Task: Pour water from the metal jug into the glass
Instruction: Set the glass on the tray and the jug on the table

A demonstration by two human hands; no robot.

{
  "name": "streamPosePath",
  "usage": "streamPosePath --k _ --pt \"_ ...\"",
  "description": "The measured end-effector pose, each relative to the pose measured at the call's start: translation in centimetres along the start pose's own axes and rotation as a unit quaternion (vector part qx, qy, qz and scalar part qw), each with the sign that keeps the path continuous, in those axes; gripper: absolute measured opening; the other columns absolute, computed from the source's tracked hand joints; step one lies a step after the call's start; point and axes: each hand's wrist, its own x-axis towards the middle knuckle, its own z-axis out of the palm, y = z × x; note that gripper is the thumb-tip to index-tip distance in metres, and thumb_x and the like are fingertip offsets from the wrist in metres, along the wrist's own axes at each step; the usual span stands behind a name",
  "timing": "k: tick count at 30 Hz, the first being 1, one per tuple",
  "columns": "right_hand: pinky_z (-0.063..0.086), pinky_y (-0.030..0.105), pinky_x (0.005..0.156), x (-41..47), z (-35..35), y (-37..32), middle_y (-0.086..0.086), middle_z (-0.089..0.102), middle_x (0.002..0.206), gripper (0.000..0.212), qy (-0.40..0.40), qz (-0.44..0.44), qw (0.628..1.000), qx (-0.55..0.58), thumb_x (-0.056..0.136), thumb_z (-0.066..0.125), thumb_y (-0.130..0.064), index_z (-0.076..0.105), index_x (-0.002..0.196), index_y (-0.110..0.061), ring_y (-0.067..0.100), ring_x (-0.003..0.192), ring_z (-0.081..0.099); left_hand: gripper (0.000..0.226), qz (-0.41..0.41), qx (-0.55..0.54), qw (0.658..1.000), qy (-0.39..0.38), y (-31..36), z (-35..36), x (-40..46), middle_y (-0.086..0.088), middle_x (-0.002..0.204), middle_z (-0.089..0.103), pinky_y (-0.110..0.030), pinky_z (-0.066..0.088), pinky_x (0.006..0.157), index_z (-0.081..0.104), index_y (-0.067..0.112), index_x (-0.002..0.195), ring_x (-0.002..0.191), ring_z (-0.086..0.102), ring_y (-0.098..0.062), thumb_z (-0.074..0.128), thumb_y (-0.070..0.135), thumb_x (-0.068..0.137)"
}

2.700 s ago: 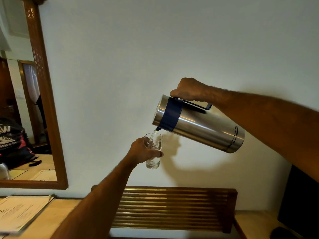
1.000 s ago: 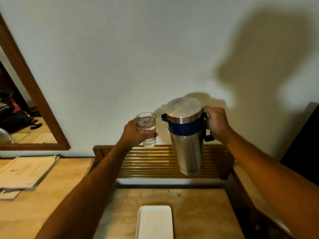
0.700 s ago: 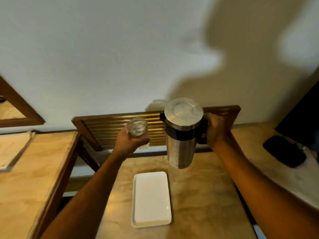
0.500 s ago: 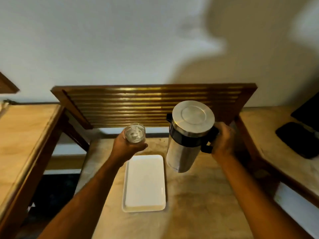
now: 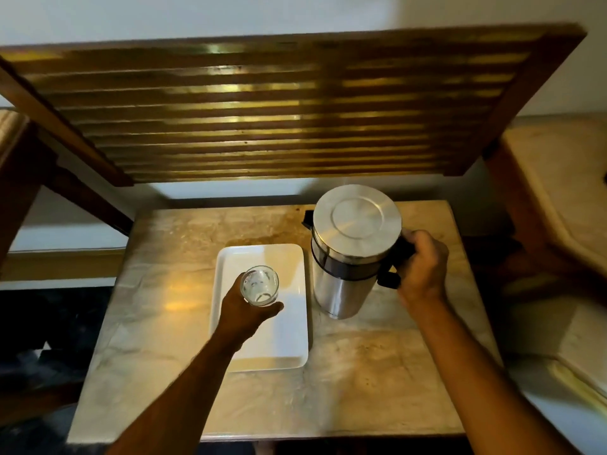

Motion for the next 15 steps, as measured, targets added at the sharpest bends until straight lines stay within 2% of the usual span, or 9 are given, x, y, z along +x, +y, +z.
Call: streamPosePath --k 3,5,9,12,15 --pt "0.034 0.03 0.056 0.1 0.1 0.7 -0.004 0.048 0.054 0.029 -0.009 -0.006 1.0 0.022 0.075 0.049 -0.017 0.051 0.046 -0.022 0.016 0.062 0.047 0.078 0.001 0.003 1.0 -0.002 -1.1 0.9 0.2 -0.001 0.117 0.069 -0.044 0.054 0.093 0.06 0.023 0.122 0.11 0.063 -0.025 0.097 0.017 0.053" --pt "0.036 0.029 0.056 0.1 0.1 1.1 -0.008 0.05 0.052 0.029 -0.014 -0.008 0.999 0.03 0.074 0.049 -0.017 0.053 0.046 -0.022 0.013 0.061 0.049 0.077 0.005 0.004 1.0 0.0 -1.6 1.3 0.5 0.001 0.117 0.068 -0.041 0.053 0.091 0.059 0.026 0.12 0.109 0.063 -0.023 0.097 0.017 0.053" --pt "0.038 0.03 0.057 0.3 0.4 2.1 0.005 0.048 0.062 0.017 -0.019 -0.019 0.999 0.021 0.074 0.049 -0.018 0.052 0.058 -0.01 0.018 0.065 0.051 0.078 0.009 0.0 1.0 0.008 -2.7 1.8 1.2 0.003 0.116 0.068 -0.041 0.054 0.091 0.057 0.032 0.117 0.108 0.063 -0.021 0.098 0.02 0.052" --pt "0.04 0.031 0.059 0.5 0.2 3.0 0.008 0.049 0.069 0.018 -0.021 -0.016 0.999 0.028 0.074 0.049 -0.019 0.053 0.062 -0.006 0.026 0.071 0.05 0.077 0.011 -0.007 1.0 0.007 -3.4 2.1 2.0 0.004 0.115 0.068 -0.04 0.055 0.089 0.058 0.031 0.118 0.109 0.063 -0.02 0.098 0.021 0.052" --pt "0.04 0.028 0.057 0.7 -0.2 3.8 0.008 0.048 0.069 0.018 -0.012 -0.012 0.999 0.033 0.073 0.049 -0.019 0.052 0.061 -0.008 0.024 0.068 0.05 0.079 0.022 -0.016 1.0 0.001 -3.6 2.4 2.6 0.002 0.116 0.069 -0.037 0.055 0.087 0.059 0.026 0.122 0.109 0.064 -0.018 0.098 0.024 0.052"
